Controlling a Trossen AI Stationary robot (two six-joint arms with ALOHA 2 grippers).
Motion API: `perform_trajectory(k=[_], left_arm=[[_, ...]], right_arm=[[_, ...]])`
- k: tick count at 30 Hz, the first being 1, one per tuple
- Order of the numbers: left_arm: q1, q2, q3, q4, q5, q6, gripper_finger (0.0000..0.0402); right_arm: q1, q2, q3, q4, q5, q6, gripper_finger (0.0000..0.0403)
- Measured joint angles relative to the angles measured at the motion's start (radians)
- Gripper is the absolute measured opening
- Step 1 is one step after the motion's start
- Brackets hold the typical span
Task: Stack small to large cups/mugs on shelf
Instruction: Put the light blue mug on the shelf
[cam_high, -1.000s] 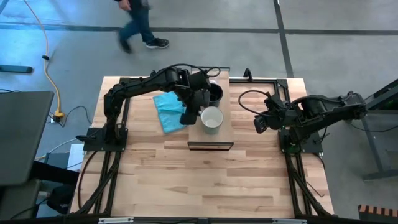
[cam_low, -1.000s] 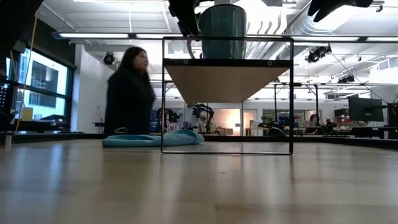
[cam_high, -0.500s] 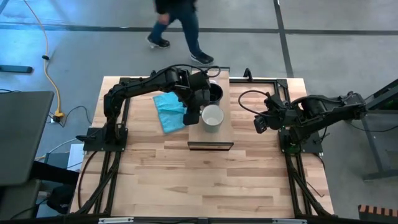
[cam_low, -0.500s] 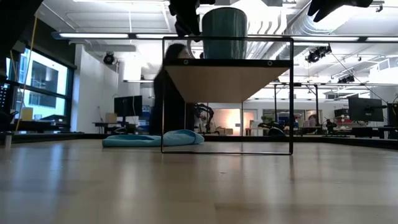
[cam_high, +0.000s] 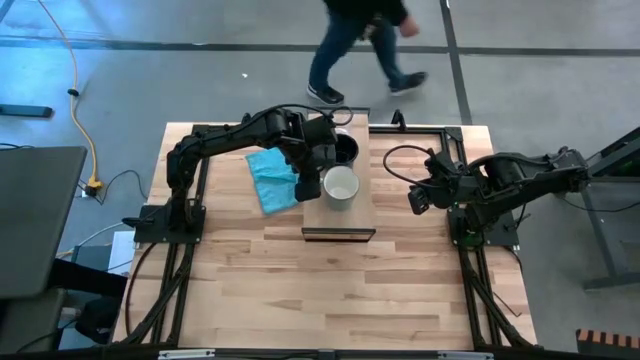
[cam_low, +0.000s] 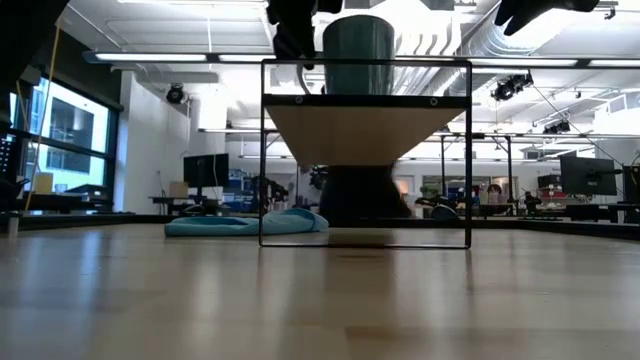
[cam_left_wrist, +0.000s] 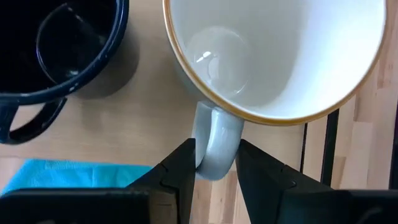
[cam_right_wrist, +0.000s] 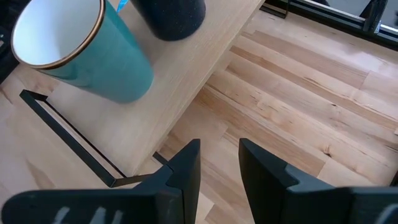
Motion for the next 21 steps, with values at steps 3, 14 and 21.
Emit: perform_trajectory(k=[3,14,21], left_arm=[[-0.005,0.000,0.000,-0.003,0.000,-0.009,0.0101],[-0.014,0.000,0.000,-0.004,-0.001,-0.050,0.0101],[-0.014,0.000,0.000,-0.008,0.000,-0.089,0.0101]], right_arm=[[0.000,0.000,0.000,0.000,0.000,-0.007,0.0101],[0.000,0.000,0.000,0.000,0.000,-0.007,0.0101],[0.000,0.000,0.000,0.000,0.000,-0.007,0.0101]])
